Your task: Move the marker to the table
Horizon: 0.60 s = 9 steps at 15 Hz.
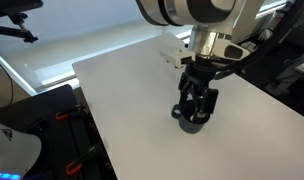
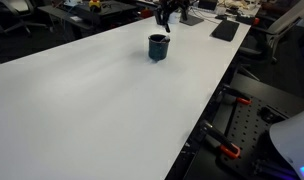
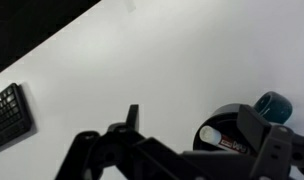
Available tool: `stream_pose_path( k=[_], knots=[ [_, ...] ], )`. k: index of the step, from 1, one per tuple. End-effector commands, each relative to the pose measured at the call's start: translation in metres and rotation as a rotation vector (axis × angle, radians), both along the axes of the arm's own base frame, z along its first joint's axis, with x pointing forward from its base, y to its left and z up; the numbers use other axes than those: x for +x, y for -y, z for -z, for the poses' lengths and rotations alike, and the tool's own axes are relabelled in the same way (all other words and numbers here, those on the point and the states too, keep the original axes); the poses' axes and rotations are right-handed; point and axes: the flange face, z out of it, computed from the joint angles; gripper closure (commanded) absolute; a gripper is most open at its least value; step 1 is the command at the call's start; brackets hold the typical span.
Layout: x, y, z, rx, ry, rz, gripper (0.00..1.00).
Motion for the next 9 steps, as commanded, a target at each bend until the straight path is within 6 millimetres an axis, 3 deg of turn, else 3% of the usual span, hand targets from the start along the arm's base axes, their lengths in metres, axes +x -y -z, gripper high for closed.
stream_pose_path(
  k=[1,9],
  knots=[
    [0.005,0.002,0.001,0.011,-0.012,-0.022,0.00],
    [0.015,0.005,0.013,0.022,-0.059,-0.050,0.00]
  ],
)
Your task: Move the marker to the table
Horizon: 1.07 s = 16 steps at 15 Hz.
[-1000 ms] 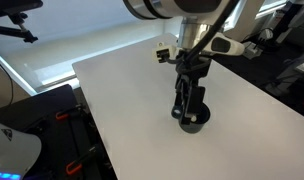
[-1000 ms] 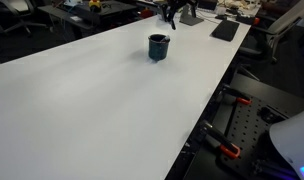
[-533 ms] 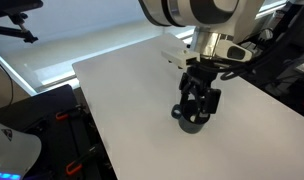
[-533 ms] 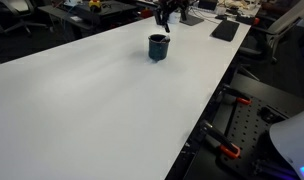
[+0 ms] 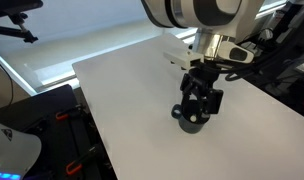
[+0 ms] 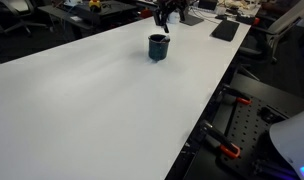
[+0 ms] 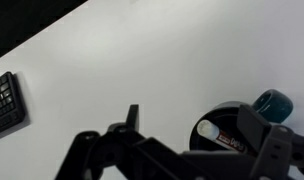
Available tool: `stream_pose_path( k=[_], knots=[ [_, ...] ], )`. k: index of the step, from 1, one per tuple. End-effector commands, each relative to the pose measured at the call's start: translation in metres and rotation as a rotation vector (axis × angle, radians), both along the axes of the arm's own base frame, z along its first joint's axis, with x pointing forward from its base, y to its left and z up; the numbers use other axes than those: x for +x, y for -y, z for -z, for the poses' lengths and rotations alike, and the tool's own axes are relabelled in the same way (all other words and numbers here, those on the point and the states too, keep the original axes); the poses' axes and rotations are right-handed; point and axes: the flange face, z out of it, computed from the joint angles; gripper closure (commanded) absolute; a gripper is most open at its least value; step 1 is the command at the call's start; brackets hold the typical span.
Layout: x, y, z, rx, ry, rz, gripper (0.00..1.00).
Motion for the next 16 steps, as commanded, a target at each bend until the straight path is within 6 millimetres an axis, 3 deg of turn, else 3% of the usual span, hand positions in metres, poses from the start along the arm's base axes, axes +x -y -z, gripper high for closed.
stream_pose_path(
  k=[1,7,8,16],
  knots=[
    [0.007,0.002,0.012,0.012,-0.050,-0.016,0.00],
    [0.021,0.004,0.036,0.094,-0.162,-0.102,0.00],
    [0.011,0.004,0.036,0.064,-0.121,-0.085,0.00],
    [0.019,0.006,0.042,0.073,-0.143,-0.095,0.00]
  ],
)
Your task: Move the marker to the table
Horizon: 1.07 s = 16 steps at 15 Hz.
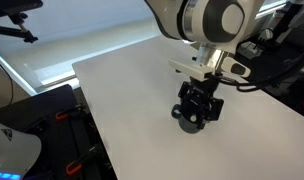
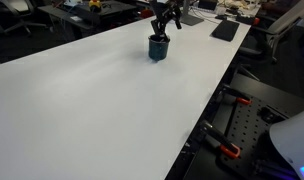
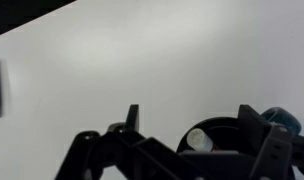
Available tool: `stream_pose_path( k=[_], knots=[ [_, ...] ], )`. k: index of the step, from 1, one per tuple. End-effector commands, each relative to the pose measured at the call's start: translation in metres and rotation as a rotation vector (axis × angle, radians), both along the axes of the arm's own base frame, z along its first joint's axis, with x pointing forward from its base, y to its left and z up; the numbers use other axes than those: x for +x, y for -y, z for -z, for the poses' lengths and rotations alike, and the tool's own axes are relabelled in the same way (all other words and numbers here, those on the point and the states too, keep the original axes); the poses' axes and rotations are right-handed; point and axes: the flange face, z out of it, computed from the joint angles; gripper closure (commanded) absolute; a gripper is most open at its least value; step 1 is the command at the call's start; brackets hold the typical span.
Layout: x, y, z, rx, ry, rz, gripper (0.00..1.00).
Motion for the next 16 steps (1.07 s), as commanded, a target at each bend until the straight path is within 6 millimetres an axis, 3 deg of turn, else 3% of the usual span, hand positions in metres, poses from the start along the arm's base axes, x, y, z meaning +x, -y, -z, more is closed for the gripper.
stream_pose_path(
  k=[1,6,10,11,16],
  knots=[
    [0.003,0.000,0.001,-0.002,-0.005,0.003,0.00],
    [0.017,-0.003,0.011,0.011,-0.026,-0.017,0.00],
    [0.040,-0.005,0.005,0.061,-0.029,-0.088,0.00],
    [0.025,-0.003,0.007,0.031,-0.015,-0.065,0.00],
    [0.037,-0.002,0.011,0.037,-0.011,-0.085,0.00]
  ],
)
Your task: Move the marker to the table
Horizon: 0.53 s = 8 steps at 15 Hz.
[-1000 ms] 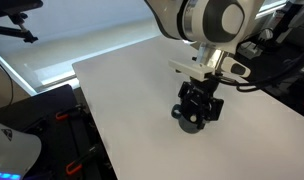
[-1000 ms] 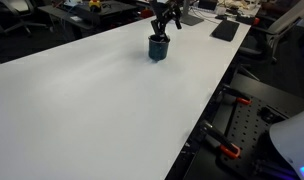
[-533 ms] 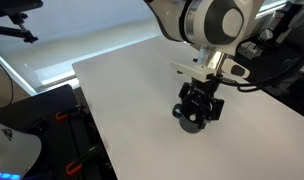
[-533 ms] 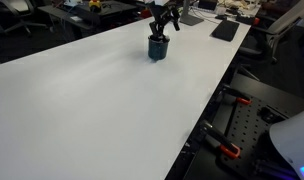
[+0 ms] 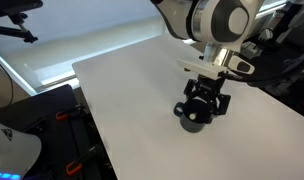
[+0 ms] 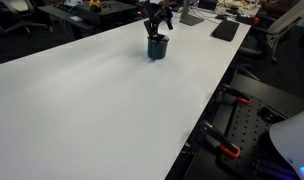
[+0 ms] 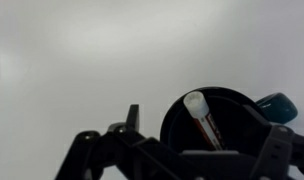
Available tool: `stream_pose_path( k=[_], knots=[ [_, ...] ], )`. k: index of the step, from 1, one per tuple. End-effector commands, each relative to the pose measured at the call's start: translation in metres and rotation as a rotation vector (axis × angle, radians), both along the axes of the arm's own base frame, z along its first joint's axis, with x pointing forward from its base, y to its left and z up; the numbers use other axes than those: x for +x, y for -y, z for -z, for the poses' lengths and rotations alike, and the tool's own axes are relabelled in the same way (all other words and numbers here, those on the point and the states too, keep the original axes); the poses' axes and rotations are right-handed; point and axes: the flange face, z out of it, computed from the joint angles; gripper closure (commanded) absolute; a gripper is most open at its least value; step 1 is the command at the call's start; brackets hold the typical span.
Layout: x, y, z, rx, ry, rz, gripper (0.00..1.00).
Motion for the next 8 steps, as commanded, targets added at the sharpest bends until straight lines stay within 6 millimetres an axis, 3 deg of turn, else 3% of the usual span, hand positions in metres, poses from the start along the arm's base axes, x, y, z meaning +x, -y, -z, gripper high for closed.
stream_pose_path(
  k=[1,8],
  knots=[
    [0.0008,0.0008,0.0010,0.002,-0.008,0.001,0.00],
    [0.0029,0.0027,0.0072,-0.004,-0.010,-0.004,0.00]
  ],
)
